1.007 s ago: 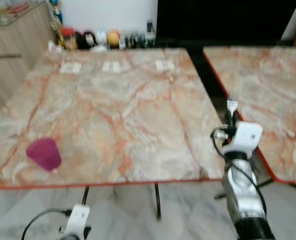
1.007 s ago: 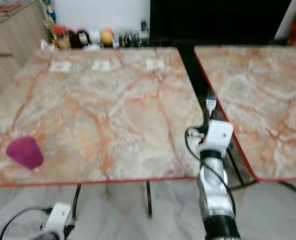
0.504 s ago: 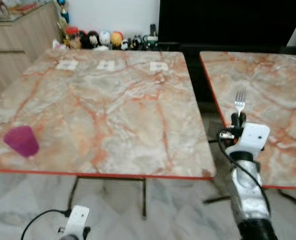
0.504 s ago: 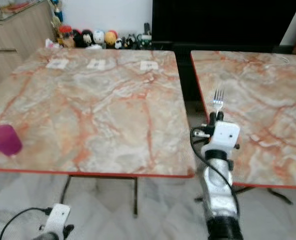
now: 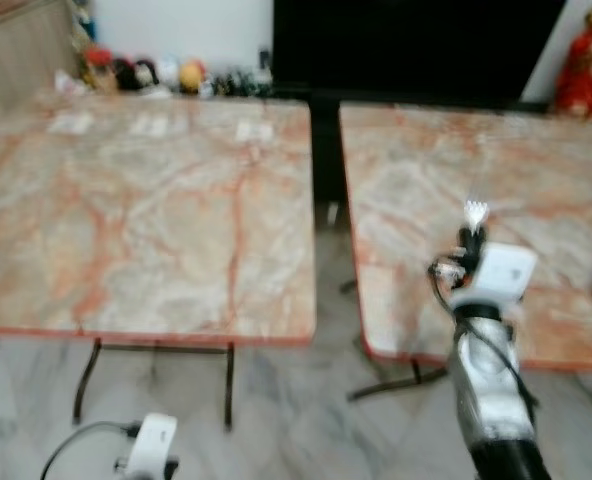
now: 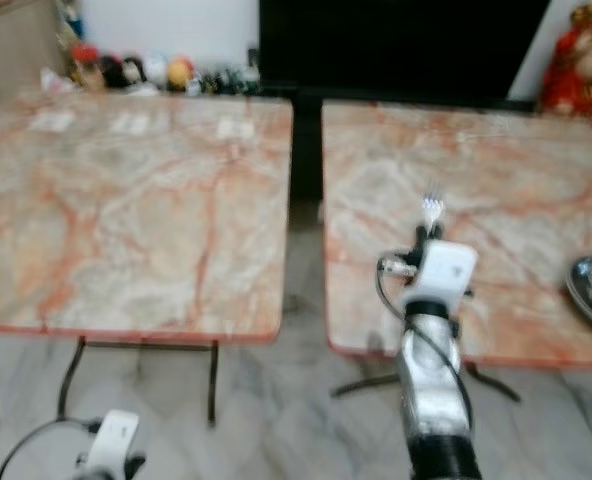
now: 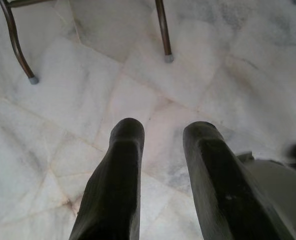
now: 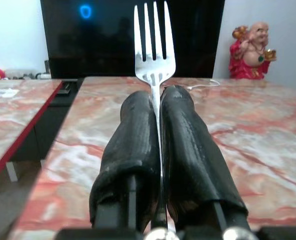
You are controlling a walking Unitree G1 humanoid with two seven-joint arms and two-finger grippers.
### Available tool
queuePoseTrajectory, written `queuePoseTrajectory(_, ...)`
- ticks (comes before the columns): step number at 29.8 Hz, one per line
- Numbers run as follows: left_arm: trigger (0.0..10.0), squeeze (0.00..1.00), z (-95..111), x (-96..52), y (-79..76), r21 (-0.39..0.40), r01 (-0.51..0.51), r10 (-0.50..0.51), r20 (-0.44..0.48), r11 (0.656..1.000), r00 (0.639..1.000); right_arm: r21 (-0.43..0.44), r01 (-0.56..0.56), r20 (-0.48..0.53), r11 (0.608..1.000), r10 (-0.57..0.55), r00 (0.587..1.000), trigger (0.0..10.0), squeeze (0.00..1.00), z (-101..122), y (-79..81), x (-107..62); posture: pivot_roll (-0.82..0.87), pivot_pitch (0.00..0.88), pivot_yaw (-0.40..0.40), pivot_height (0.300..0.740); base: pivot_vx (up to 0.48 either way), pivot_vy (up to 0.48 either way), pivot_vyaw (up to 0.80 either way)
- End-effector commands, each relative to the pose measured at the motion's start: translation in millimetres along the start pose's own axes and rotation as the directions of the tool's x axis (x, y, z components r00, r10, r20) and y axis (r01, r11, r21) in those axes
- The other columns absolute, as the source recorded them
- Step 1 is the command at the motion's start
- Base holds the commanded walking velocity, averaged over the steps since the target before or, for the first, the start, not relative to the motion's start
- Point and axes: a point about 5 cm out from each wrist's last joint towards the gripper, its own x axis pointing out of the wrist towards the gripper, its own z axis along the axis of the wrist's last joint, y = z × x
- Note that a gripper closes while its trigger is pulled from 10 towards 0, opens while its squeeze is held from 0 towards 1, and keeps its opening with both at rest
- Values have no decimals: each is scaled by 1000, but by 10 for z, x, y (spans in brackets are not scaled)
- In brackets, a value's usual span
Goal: Setting the table
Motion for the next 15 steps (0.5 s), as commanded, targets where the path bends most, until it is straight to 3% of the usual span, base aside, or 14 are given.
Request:
queuePoseTrajectory(1, 10000, 0, -7, 4, -39, 9, 14, -14, -9, 1000, 1000, -19, 29, 11, 999, -28, 1000, 10000, 0, 35, -103, 18, 34, 5, -10, 740, 0, -469, 0)
queuePoseTrajectory(15, 10000, 0, -3, 5, -42, 10, 15, -15, -7, 1000, 1000, -30, 43, 13, 999, -43, 999, 10000, 0, 49, -162, 15, 32, 7, -9, 740, 0, -468, 0)
